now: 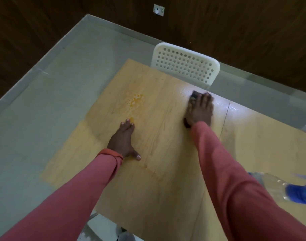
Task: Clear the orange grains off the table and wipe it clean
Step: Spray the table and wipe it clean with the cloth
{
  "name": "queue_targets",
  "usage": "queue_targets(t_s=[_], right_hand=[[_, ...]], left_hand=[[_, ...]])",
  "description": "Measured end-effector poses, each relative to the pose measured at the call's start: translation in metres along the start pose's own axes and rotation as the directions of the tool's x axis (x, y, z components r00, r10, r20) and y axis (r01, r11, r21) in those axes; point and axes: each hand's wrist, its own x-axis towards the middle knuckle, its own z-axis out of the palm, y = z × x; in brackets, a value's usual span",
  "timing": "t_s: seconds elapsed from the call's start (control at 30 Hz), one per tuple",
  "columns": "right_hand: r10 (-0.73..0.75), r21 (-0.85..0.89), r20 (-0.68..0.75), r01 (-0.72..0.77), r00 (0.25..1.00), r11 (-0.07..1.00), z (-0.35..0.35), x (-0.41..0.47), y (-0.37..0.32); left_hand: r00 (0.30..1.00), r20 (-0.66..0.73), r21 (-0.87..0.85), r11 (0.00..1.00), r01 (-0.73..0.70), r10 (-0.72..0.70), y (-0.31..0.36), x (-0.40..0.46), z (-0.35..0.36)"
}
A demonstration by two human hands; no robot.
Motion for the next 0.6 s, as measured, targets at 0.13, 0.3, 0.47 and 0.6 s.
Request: queue_targets(t_s=[0.13, 0.3, 0.47, 0.6], right_hand=[[-0.355, -0.068, 0.06, 0.359, 0.933, 0.931, 0.025, -0.02, -0.075], [-0.613, -0.007, 0.103, 0.617, 0.783, 0.787, 0.044, -0.137, -0.051], [-0.302, -0.068, 0.033, 0.304, 0.953, 0.95, 0.03, -0.071, -0.031], [-0.281, -0.061, 0.076, 0.286, 0.957, 0.956, 0.016, 0.036, -0.103]], left_hand=[[1.0, 0.007, -0.014, 1.0, -0.024, 0.024, -0.004, -0.002, -0.001], [0.999, -0.046, -0.029, 1.0, -0.001, 0.0, -0.02, -0.007, -0.02], [0.984, -0.049, -0.011, 0.986, 0.168, -0.168, -0.074, -0.015, -0.041], [0.983, -0.048, -0.102, 0.98, 0.17, -0.176, -0.087, -0.015, -0.035]])
